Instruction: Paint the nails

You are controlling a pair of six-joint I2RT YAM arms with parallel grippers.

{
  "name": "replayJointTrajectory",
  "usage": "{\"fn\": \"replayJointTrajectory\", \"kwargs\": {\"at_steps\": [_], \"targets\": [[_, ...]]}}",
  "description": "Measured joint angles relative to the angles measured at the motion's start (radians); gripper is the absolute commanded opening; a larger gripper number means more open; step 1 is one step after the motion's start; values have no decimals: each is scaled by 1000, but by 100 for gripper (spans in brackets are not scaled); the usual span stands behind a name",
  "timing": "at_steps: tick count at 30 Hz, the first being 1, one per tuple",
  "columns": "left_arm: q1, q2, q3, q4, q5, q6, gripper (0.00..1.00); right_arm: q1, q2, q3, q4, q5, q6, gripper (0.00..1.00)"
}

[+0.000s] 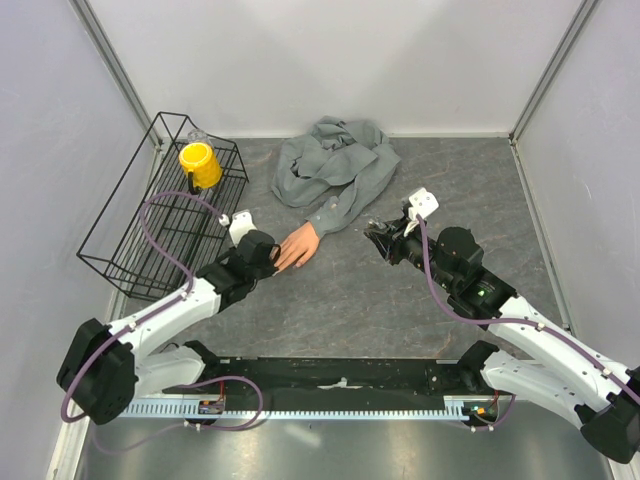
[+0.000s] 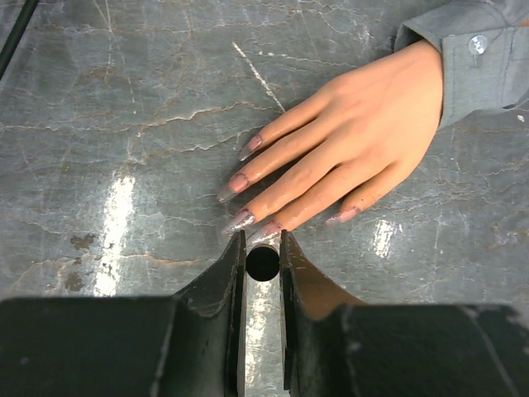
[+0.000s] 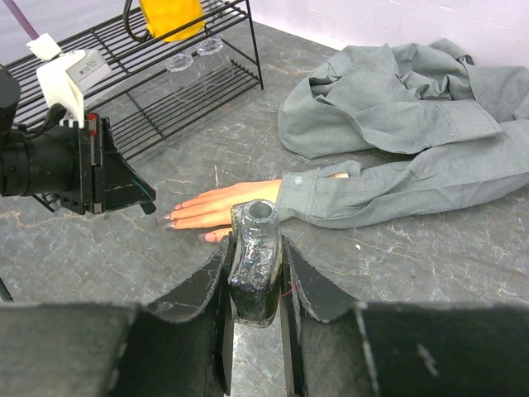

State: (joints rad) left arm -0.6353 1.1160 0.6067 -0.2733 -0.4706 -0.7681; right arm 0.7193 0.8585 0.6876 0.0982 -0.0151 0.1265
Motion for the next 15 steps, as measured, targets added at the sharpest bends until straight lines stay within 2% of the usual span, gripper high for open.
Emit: {"fn": "replayJointTrajectory", "kwargs": {"at_steps": [8,15], "targets": [[25,96,20,40,10,10,2,-3,0,0,0,-8,0,0],[34,114,31,63,11,19,2,-4,0,0,0,-8,0,0]]}}
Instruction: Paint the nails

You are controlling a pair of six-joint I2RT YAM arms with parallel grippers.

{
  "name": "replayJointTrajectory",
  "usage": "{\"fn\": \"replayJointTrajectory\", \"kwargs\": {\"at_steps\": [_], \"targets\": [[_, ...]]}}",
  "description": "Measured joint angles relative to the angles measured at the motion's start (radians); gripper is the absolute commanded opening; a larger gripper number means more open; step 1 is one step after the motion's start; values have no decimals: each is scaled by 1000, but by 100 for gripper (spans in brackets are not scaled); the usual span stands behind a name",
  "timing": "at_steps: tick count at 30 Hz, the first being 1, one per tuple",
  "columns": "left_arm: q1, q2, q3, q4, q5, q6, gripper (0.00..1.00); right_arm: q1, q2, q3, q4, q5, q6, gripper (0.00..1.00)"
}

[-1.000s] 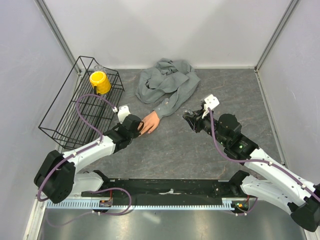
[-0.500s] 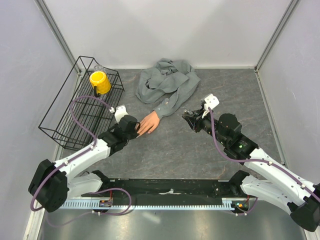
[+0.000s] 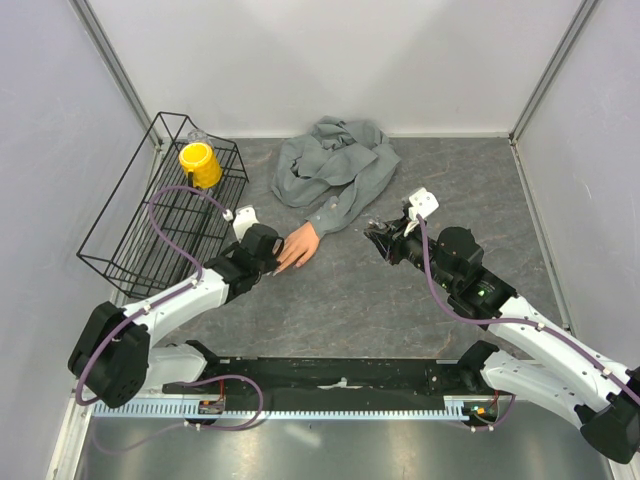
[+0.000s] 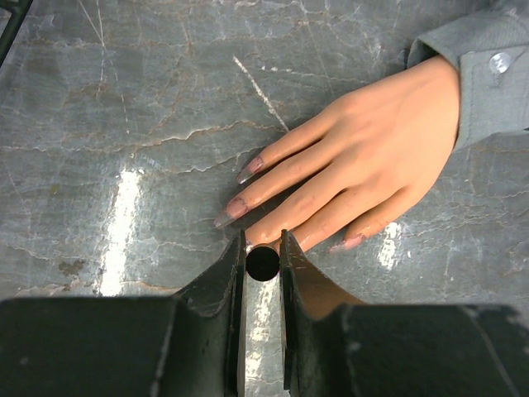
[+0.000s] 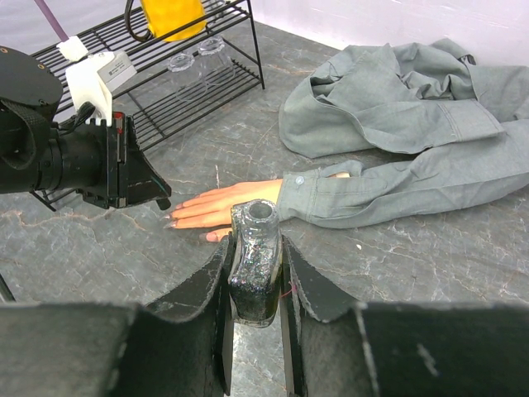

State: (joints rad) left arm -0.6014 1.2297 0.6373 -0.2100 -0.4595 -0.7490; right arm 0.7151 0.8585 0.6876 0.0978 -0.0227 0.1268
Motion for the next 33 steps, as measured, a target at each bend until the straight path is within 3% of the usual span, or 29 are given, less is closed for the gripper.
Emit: {"fn": "replayJointTrajectory", "kwargs": {"at_steps": [33], "targets": [[5,4,1,10,23,2,2,-6,0,-6,1,-5,0,0]]}}
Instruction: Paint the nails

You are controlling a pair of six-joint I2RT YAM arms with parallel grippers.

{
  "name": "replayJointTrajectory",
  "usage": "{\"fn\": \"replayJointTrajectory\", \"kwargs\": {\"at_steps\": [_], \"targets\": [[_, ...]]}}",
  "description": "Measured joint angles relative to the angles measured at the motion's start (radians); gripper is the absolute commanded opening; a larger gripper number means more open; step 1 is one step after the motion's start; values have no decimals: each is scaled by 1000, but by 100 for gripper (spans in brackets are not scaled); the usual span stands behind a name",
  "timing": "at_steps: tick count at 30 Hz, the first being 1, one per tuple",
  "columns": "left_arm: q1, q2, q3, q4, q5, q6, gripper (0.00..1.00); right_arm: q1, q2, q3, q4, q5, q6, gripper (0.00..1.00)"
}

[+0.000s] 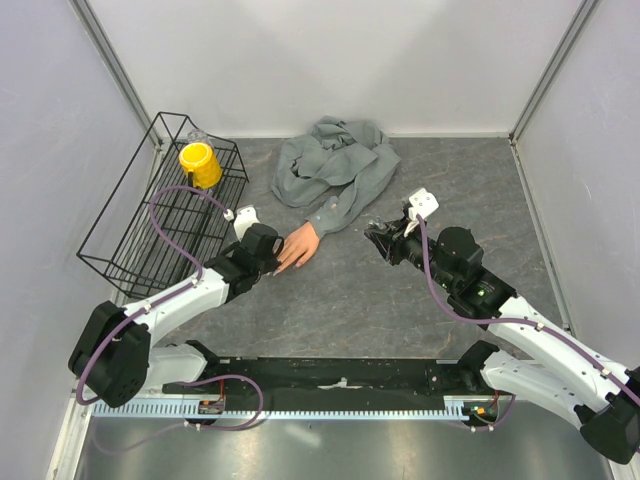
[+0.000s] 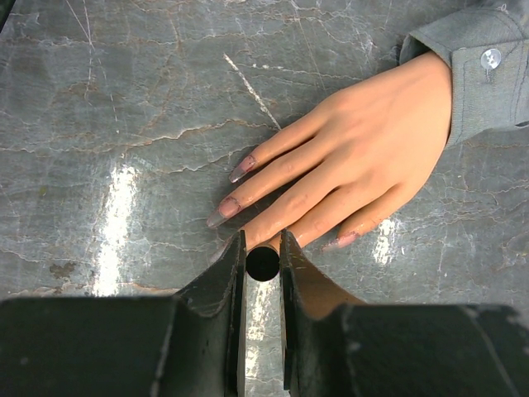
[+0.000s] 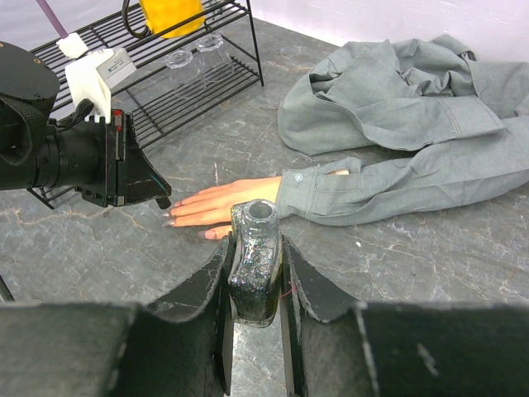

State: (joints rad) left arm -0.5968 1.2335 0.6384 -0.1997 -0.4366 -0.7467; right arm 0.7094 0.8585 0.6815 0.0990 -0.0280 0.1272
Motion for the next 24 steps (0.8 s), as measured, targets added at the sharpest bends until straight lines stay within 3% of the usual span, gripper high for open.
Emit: {"fn": "replayJointTrajectory", "kwargs": {"at_steps": [24], "targets": [[0,-19,-31,-61,-6,-23,2,-1,0,0,6,-2,4,0]]}}
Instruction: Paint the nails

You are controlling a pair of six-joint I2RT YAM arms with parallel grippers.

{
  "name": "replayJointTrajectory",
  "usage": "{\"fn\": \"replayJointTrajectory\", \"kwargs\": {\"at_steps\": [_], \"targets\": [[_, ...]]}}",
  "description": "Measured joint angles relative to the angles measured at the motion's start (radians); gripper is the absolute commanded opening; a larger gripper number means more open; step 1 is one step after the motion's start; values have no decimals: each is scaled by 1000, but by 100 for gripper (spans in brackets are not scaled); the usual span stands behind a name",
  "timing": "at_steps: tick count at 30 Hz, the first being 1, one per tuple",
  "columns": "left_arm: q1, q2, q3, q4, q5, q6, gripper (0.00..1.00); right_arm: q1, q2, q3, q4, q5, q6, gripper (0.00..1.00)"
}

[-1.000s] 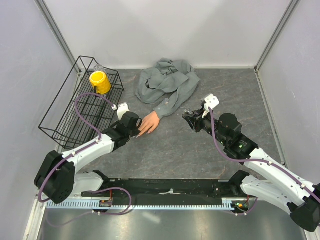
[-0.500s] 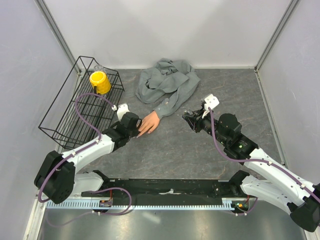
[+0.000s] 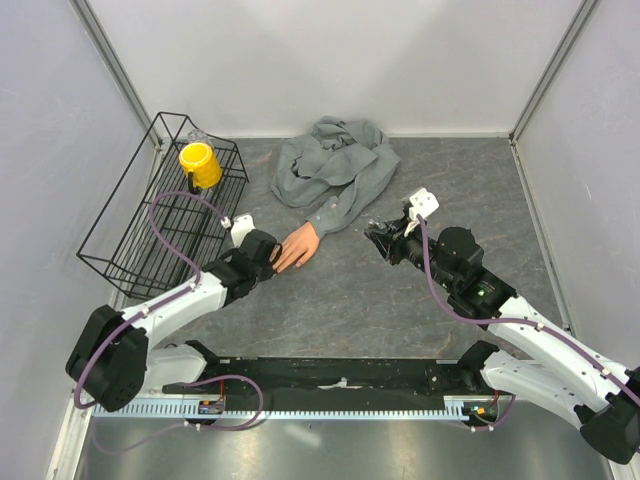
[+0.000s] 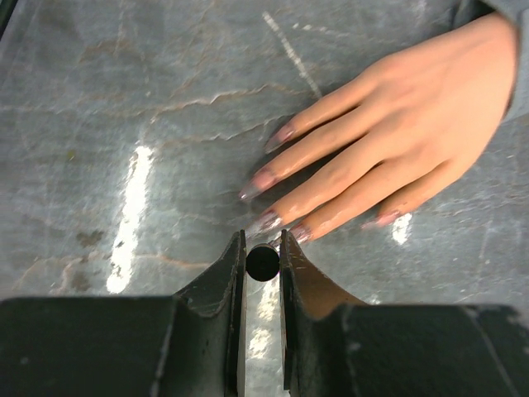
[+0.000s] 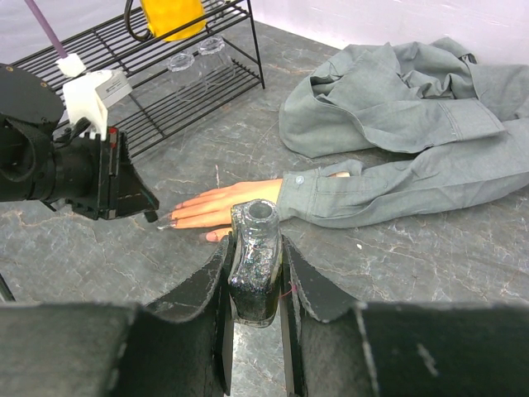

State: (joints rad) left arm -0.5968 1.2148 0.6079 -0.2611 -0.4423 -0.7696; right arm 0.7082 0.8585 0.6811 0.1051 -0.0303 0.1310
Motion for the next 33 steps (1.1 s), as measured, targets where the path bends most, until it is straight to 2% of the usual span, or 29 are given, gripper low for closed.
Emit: {"fn": "replayJointTrajectory", "kwargs": {"at_steps": [10,22,33], "targets": [[2,-155,-8,-89,-1,-10,2,-1,0,-3,6,-5,4,0],[11,12,59,-15,2,3,2,-5,0,-3,7,-8,4,0],[26,40,70,34,29,13,2,-9,4,-3,7,-9,4,0]]}}
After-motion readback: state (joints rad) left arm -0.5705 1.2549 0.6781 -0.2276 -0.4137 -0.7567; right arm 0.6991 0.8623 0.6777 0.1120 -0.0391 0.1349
